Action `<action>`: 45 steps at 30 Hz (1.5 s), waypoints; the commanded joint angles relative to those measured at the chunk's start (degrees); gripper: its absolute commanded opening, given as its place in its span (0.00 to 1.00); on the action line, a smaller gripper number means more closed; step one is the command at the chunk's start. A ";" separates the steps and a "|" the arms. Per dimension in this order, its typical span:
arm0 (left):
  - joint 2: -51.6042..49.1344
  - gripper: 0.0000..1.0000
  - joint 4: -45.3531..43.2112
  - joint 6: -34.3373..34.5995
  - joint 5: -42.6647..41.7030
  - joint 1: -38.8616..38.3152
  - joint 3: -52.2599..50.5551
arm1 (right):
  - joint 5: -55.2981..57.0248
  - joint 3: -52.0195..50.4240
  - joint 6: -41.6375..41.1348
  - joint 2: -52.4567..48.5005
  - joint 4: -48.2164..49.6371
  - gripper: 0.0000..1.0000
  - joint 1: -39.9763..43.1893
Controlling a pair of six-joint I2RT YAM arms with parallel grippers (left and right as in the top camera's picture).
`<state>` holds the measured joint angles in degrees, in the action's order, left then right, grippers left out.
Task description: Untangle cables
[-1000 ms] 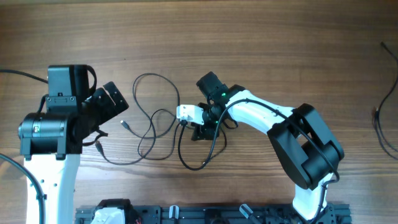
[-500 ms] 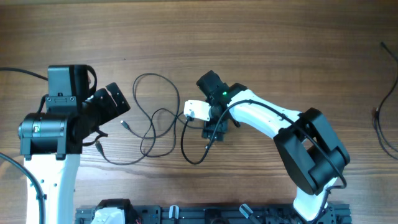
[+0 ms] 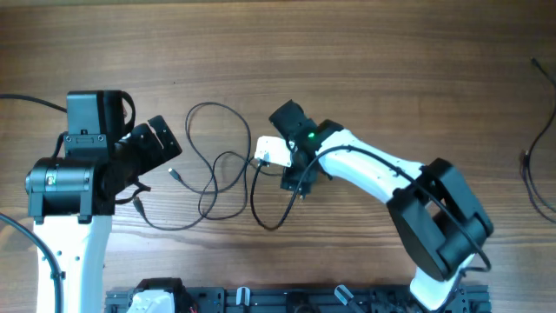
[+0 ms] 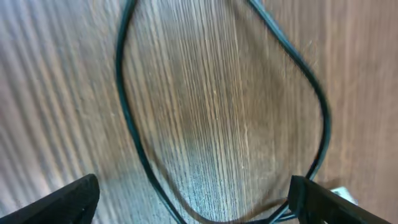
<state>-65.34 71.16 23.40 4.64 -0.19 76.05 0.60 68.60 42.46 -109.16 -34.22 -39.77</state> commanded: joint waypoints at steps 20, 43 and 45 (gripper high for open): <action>0.04 1.00 -0.20 -3.54 -3.34 0.35 0.72 | -11.23 -1.22 6.97 1.05 1.40 1.00 8.68; 0.04 1.00 -0.17 -3.69 -4.00 0.35 0.72 | -15.76 -1.22 2.34 -3.17 0.87 0.04 8.72; 0.04 1.00 -0.15 -3.69 -4.00 0.35 0.72 | -15.76 -1.22 0.39 -3.15 0.98 0.04 8.72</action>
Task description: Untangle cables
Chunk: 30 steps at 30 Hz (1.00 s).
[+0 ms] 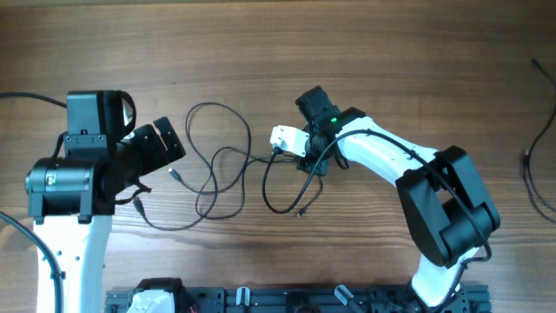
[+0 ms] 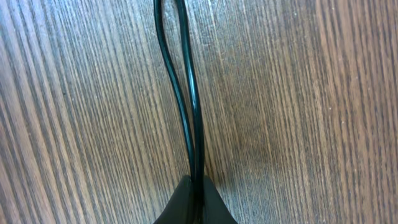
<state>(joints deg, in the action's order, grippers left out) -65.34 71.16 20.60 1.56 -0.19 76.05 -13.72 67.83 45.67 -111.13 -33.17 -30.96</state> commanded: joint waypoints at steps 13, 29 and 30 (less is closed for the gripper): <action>0.04 1.00 0.07 -0.90 -0.87 0.35 0.72 | 25.24 2.73 -14.43 28.63 5.16 0.04 2.75; 0.04 1.00 2.12 -0.98 -0.79 0.35 0.72 | 22.16 2.71 -46.47 42.25 15.87 0.04 57.99; 0.02 1.00 2.14 -1.01 -0.44 0.35 0.72 | 22.14 2.71 -53.42 40.11 15.76 0.04 62.16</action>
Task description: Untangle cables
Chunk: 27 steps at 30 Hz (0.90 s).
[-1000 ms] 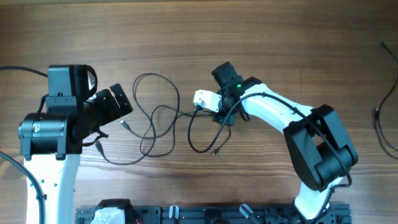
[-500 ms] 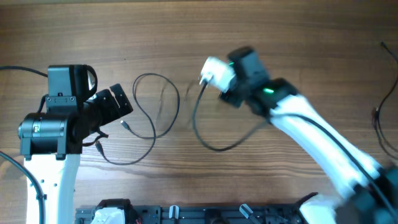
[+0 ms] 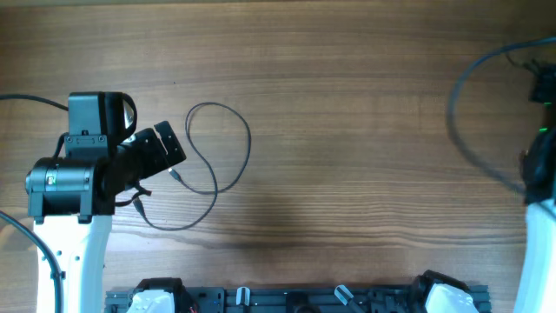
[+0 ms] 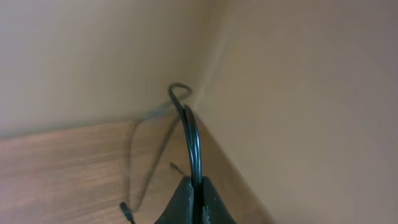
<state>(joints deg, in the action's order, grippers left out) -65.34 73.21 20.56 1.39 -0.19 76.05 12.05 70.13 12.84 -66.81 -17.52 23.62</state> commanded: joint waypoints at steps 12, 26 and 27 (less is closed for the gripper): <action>-0.13 1.00 0.61 -1.05 -0.28 0.35 0.68 | -4.79 0.42 -40.83 -29.79 6.43 0.05 29.16; -0.13 1.00 1.22 -1.05 -0.26 0.35 0.68 | -15.76 0.42 -46.77 -38.18 2.73 1.00 30.21; -0.13 1.00 1.20 -1.05 -0.28 0.35 0.68 | -18.01 0.42 -48.11 -38.16 1.01 1.00 30.21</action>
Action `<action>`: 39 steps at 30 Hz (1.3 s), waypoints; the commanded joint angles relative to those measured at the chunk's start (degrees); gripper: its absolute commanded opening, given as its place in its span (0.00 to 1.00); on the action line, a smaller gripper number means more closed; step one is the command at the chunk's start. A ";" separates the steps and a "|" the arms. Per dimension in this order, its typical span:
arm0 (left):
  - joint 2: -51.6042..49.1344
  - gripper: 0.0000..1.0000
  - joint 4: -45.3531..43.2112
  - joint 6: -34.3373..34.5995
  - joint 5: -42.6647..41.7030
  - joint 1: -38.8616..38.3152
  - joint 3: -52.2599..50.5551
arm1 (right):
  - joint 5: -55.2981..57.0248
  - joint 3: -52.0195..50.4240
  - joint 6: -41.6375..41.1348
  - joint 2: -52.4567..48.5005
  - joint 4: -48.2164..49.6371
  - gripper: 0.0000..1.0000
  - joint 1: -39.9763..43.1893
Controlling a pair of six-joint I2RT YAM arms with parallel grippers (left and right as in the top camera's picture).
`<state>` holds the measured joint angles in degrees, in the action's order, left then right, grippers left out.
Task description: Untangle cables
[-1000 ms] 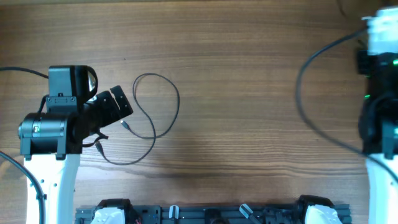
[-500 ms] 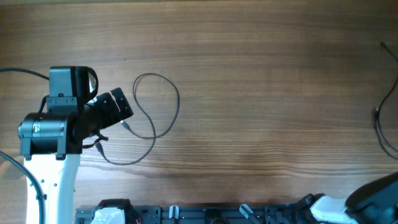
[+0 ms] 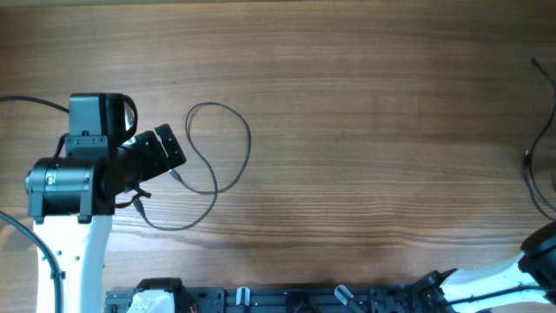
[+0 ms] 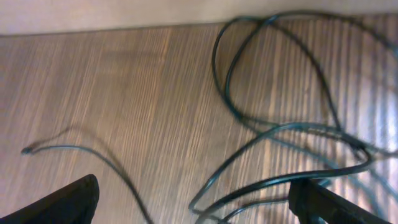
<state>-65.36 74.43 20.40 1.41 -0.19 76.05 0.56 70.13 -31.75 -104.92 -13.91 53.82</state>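
One thin black cable [image 3: 249, 139] lies in a loose loop on the wooden table [image 3: 365, 96], its plug ends just beside my left gripper [image 3: 163, 149]. The overhead view does not show how that gripper's jaws stand. A heap of black cables [image 4: 292, 126] lies on the wood below my right gripper [image 4: 199, 202], which is open with nothing between its fingertips [image 4: 74, 199]. In the overhead view the same heap of cables [image 3: 527, 165] shows at the right edge, and only part of the right arm [image 3: 543, 248] is in the bottom right corner.
Another thin cable end [image 4: 28, 149] lies on the wood to the left in the right wrist view. The table's far edge meets a pale wall [image 4: 124, 12]. A black rack [image 3: 287, 300] runs along the table's near edge.
My right gripper was shut on a doubled black cable held up by the table's right edge. Now it is open, that cable lies with the heap, and the arm is at the bottom right corner.
First my right gripper was open over two tangled cables and a white adapter at mid-table. Then it was shut on a doubled cable there. Later that cable and adapter were at the right edge, one loop left by the left arm. Now the gripper is open.
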 commanded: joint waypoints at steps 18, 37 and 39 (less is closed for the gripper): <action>-0.59 1.00 -0.09 -1.51 -0.28 0.35 0.68 | -62.55 0.42 0.48 0.48 -2.58 1.00 -22.01; -4.20 0.96 -5.16 -11.78 -5.51 0.35 0.68 | -23.43 0.00 69.70 0.24 -27.06 1.00 -91.38; -5.73 0.91 -0.76 -12.52 -9.33 0.35 0.48 | -22.45 0.02 69.66 0.98 -23.89 1.00 -96.21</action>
<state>-69.36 70.96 11.64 -1.72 -0.16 76.07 -23.81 70.52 34.09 -104.84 -40.80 -38.17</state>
